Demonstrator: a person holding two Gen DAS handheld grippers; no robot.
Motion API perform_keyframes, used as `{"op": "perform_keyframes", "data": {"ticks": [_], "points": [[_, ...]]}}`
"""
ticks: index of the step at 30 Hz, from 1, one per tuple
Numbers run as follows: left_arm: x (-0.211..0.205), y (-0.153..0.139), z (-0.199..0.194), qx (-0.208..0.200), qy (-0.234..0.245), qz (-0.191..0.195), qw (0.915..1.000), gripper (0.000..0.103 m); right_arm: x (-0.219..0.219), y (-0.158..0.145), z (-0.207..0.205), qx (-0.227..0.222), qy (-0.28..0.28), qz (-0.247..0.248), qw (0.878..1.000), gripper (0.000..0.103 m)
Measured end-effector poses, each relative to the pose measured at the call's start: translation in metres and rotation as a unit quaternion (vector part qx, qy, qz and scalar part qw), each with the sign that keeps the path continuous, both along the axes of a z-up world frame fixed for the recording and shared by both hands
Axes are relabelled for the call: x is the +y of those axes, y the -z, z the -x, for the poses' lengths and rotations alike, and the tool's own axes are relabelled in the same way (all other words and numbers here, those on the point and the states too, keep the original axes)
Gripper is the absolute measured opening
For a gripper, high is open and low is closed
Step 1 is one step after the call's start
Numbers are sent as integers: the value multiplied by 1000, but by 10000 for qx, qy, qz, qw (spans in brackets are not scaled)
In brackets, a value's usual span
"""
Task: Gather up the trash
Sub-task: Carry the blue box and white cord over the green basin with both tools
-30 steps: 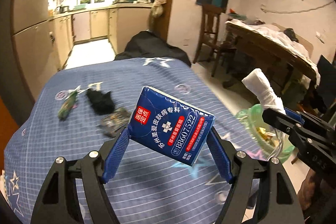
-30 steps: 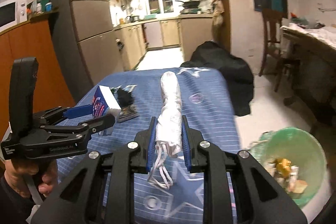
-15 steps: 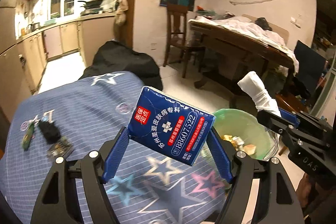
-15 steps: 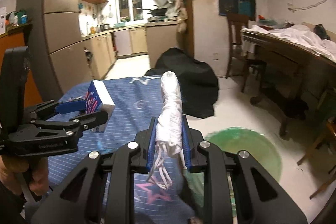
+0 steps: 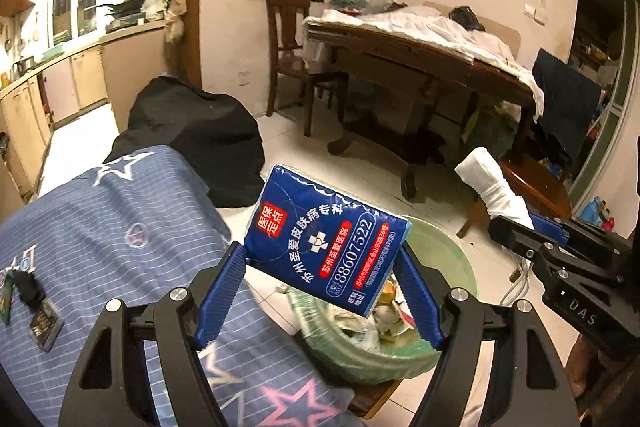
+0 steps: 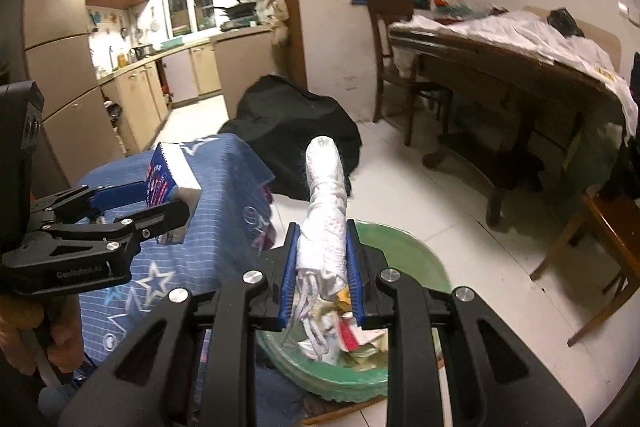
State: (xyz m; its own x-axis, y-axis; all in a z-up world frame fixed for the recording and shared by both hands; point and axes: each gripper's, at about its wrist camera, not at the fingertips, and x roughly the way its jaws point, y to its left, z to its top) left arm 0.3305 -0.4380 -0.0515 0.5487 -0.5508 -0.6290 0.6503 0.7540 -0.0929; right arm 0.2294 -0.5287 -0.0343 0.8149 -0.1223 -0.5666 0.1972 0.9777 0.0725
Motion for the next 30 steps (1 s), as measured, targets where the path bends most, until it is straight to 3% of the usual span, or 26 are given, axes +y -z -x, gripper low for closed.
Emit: {"op": "perform_keyframes", "data": {"ticks": [12, 22, 30], "points": [[-77, 48, -30, 383, 169, -536, 9977, 75, -43, 30, -17, 564, 154, -491, 9971, 20], [-91, 74, -46, 470, 126, -746, 9960, 75, -65, 43, -22, 748, 242, -617, 9950, 20], [-98, 76, -44, 447, 112, -800, 9957, 75, -70, 41, -27, 778, 260, -638, 9946, 20]]}}
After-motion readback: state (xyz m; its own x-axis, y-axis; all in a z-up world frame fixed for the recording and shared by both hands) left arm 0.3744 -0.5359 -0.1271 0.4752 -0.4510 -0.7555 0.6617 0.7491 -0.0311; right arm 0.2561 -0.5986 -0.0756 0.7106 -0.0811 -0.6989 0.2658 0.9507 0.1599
